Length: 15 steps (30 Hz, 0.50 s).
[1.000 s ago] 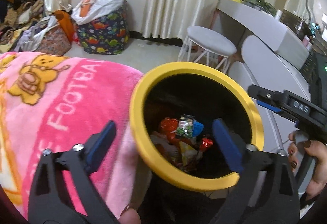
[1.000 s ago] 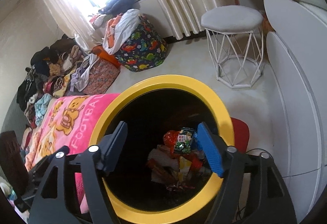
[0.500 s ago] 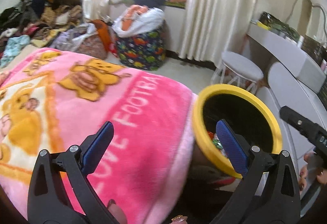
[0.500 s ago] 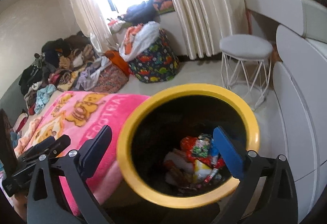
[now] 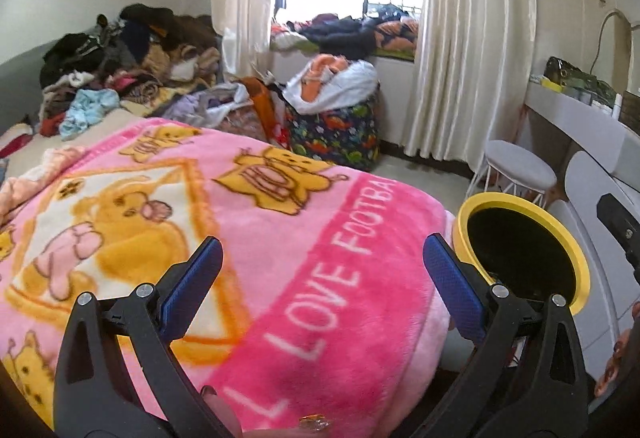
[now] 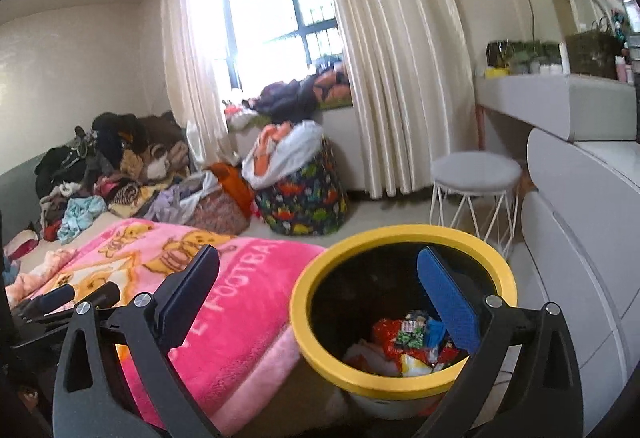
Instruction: Collect trash
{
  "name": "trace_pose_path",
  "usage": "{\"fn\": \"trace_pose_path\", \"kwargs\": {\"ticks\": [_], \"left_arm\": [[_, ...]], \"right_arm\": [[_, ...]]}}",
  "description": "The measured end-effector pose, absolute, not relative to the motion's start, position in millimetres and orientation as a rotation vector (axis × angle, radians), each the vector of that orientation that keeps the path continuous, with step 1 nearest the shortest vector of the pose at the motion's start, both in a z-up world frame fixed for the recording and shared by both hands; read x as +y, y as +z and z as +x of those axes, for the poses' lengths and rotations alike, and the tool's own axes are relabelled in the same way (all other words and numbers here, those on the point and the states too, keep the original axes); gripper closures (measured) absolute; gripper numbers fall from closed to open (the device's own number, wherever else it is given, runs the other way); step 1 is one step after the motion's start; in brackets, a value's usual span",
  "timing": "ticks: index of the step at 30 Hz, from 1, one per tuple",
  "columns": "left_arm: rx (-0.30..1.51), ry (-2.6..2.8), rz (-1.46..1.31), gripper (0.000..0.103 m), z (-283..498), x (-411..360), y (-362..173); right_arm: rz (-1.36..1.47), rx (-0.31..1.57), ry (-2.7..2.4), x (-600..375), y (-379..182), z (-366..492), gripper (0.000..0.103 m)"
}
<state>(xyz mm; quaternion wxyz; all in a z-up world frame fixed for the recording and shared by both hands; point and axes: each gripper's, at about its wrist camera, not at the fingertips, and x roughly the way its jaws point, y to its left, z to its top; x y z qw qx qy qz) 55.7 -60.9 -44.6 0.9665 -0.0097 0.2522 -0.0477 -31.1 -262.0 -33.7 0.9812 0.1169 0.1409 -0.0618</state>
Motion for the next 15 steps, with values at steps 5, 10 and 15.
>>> {"fn": "trace_pose_path", "kwargs": {"ticks": [5,10,15], "left_arm": [[0.493,-0.091,-0.039,0.011,45.2,-48.5,-46.5],[0.490,-0.095,-0.045,0.011,40.2,-45.4,-50.4],[0.479,-0.108,-0.058,0.011,37.6,-44.4,-52.4]], "right_arm": [[0.182,0.250,-0.095,-243.4,-41.5,-41.4,0.006],[0.123,0.239,-0.077,-234.1,-48.7,-45.3,0.006],[0.115,0.217,-0.084,-232.9,-49.9,-46.7,0.006]]}}
